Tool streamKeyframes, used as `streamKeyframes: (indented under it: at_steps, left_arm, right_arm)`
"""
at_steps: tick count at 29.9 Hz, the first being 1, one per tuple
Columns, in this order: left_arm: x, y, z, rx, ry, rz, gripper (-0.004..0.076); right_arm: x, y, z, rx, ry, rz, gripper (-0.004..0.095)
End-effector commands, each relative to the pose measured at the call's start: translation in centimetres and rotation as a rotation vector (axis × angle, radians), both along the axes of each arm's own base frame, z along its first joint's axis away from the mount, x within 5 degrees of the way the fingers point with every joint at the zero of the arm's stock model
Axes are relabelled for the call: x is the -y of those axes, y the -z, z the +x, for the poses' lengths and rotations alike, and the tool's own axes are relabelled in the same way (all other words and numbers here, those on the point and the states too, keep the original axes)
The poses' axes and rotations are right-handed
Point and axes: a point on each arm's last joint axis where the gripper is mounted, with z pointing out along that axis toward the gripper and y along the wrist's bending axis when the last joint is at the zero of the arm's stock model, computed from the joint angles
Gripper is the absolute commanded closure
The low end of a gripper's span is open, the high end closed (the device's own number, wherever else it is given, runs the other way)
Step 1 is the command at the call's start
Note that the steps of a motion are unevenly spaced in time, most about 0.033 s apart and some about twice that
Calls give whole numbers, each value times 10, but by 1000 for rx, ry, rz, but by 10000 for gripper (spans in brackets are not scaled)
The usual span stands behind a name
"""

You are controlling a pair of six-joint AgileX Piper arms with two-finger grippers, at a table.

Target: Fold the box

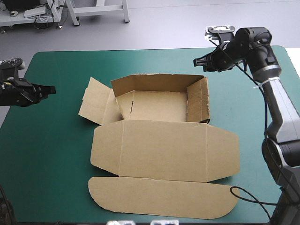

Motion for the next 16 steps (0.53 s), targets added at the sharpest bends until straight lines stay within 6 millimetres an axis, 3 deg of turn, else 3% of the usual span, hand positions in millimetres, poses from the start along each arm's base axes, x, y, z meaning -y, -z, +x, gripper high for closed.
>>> streamKeyframes:
  at_steps: [1, 5, 8, 12, 16]
  left_arm:
    - [4, -20, -4, 111, -11, -12, 720]
    - [4, -20, -4, 112, -11, -16, 720]
    - [4, -20, -4, 110, -10, -16, 721]
    - [5, -20, -4, 115, -2, -19, 720]
    - [5, -20, -5, 112, 1, -24, 720]
  right_arm:
    - [8, -58, -40, 153, 3, 22, 539]
    - [11, -74, -68, 176, 5, 48, 539]
    - [15, -74, -88, 150, 34, 66, 539]
    - [17, -47, -98, 51, 42, 44, 539]
    - [14, -12, -81, 22, 51, 46, 539]
